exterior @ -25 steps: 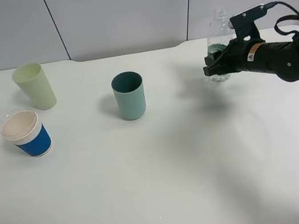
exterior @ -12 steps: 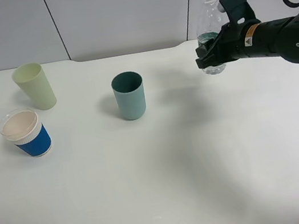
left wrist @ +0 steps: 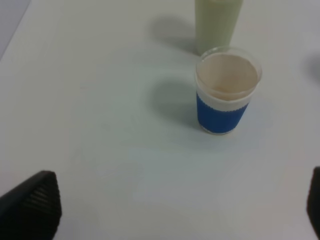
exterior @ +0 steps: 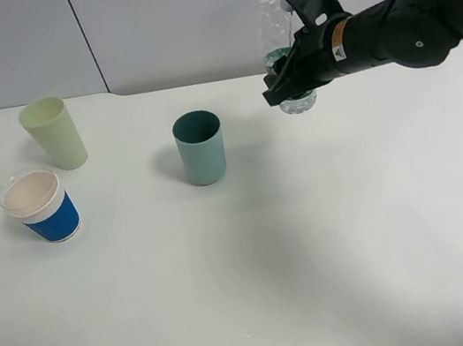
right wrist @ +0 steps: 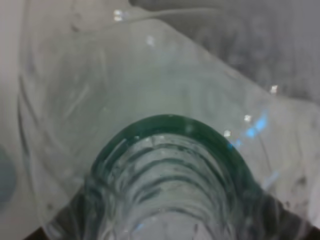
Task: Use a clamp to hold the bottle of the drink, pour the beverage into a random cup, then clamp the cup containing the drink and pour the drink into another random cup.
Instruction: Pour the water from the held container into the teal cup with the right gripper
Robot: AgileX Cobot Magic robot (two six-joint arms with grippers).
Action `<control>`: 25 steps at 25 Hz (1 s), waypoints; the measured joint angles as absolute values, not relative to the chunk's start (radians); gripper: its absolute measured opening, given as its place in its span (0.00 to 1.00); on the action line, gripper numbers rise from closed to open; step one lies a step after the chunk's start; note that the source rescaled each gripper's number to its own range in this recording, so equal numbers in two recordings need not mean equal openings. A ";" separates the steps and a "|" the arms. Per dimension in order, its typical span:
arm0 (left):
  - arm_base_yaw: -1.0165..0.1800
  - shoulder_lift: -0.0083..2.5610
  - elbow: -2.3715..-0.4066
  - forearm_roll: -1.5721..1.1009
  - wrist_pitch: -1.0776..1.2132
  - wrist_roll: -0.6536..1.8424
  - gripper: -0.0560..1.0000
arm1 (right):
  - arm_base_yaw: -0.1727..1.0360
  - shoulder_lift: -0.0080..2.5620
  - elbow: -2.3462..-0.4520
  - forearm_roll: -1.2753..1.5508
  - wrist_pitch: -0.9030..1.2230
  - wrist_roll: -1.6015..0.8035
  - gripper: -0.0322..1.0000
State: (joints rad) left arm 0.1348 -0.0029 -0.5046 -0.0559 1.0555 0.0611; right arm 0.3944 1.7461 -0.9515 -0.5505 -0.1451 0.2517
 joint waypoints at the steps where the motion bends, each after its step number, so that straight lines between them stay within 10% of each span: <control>1: 0.135 -0.003 -0.505 -0.056 1.056 0.061 1.00 | 0.411 1.746 -0.971 -0.586 -0.130 0.279 0.04; 25: 0.135 -0.003 -0.505 -0.056 1.056 0.061 1.00 | 0.600 1.858 -1.173 -1.157 0.181 0.514 0.04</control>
